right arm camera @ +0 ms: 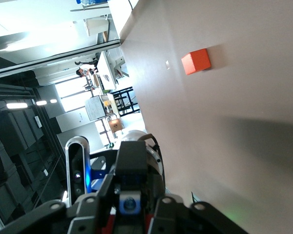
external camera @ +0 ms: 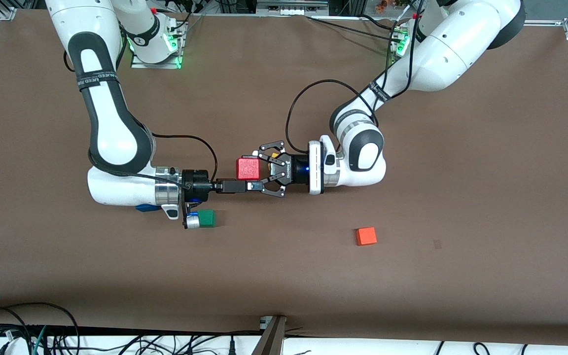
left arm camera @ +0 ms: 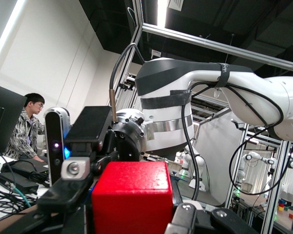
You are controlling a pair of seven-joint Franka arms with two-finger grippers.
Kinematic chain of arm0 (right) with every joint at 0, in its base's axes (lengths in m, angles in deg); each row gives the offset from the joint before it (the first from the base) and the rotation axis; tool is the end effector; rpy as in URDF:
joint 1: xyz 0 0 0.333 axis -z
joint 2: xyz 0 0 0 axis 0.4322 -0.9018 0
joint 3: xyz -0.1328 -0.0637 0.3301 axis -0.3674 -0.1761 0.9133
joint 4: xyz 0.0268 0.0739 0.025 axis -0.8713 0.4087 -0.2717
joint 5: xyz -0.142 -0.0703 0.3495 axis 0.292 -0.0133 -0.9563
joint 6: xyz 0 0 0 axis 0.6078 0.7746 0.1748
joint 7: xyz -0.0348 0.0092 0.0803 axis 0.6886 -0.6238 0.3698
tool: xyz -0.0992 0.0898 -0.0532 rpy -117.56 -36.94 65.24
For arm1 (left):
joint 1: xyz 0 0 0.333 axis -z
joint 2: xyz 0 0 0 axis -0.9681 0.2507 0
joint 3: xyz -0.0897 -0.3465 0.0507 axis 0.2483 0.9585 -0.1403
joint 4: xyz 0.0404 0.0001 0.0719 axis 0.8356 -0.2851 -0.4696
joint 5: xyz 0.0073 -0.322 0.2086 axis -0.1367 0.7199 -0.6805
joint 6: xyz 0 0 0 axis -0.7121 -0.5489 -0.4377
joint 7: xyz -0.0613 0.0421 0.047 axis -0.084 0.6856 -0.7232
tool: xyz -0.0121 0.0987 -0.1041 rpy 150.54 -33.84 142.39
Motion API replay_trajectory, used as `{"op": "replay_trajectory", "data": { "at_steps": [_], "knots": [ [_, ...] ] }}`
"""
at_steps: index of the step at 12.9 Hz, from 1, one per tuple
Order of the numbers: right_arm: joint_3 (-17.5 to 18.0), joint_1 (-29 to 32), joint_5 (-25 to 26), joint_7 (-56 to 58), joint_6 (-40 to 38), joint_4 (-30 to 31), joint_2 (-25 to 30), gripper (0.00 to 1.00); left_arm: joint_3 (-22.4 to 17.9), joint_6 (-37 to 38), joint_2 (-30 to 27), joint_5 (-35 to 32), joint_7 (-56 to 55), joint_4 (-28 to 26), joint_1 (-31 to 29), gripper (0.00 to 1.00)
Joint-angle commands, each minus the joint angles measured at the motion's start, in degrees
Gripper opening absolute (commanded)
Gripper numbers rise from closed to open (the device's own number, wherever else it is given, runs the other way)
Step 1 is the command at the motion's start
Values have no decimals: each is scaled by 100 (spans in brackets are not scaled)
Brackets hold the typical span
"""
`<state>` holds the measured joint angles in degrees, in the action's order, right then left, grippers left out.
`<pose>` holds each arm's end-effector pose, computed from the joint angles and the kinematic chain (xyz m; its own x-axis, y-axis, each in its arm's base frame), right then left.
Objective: Pass red block to right arm, stack on blue
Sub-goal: 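Close the right gripper on the red cube held by the left gripper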
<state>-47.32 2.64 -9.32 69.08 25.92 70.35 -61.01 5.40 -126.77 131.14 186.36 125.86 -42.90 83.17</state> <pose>0.6807 0.3482 0.3841 0.9579 0.0055 -0.2870 -0.2722 -0.2996 -0.9144 0.6351 -0.4777 0.3288 0.2814 0.2611 0.9234 -0.9527 -0.0393 0.3014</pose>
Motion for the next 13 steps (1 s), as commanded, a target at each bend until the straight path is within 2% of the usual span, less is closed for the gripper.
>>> {"op": "replay_trajectory", "data": {
  "at_steps": [1, 2, 3, 4, 5, 11, 13],
  "knots": [
    [-30, -50, 20, -1, 4, 49, -3, 7, 241, 42, -104, 240, 125, 6, -154, 0],
    [-30, -15, 20, 8, -5, 49, 23, 17, 241, 33, -104, 240, 125, 6, -154, 0],
    [-39, 11, 20, 8, -13, 49, 40, 40, 241, 24, -95, 240, 125, 6, -154, 0],
    [-48, 20, 37, 17, -22, 49, 41, 81, 241, 24, -95, 240, 125, 6, -145, 0],
    [-57, 38, 64, 17, -48, 49, 41, 100, 241, 16, -95, 240, 125, 6, -145, 0],
    [-241, 91, 90, -184, -558, 57, 172, 100, 250, 7, -95, 257, 37, -11, -145, 0],
    [-233, 64, 247, -282, -576, 57, 269, 100, 242, -20, -69, 266, 28, -37, -110, 0]
  ]
}}
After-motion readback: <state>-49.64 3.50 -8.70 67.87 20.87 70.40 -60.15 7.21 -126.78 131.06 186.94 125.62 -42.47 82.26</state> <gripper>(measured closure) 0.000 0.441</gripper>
